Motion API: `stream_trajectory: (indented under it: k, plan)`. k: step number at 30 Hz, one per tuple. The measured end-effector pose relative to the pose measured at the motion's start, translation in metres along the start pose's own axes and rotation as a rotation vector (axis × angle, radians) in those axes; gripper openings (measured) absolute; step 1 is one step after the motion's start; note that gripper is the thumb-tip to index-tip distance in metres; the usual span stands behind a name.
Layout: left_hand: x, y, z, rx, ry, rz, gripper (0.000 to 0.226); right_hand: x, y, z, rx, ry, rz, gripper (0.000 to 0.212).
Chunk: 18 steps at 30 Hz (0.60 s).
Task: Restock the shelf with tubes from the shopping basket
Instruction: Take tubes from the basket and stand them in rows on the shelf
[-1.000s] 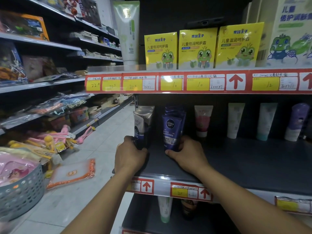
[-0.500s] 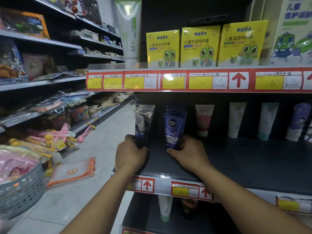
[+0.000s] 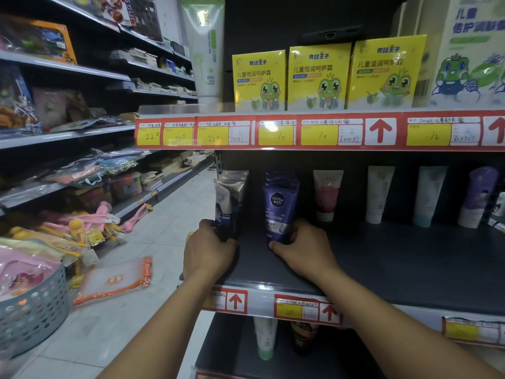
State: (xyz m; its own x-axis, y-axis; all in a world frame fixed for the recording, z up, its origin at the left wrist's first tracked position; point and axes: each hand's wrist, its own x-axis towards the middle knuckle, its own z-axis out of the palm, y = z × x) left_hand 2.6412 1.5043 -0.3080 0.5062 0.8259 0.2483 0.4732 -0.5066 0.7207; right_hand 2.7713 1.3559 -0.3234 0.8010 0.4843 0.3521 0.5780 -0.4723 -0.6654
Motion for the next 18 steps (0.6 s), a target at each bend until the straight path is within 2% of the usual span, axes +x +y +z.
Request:
stream_trajectory:
  k: [14, 18]
  plan:
    - [-0.0011, 0.0008, 0.0023, 0.027, 0.014, 0.003, 0.053, -0.0002, 0.0011, 0.0008, 0.004, -0.019, 0.000, 0.054]
    - [-0.0019, 0.0009, 0.0027, -0.030, 0.028, -0.010, 0.057, 0.0009, 0.0015, 0.0028, 0.005, -0.019, 0.016, 0.059]
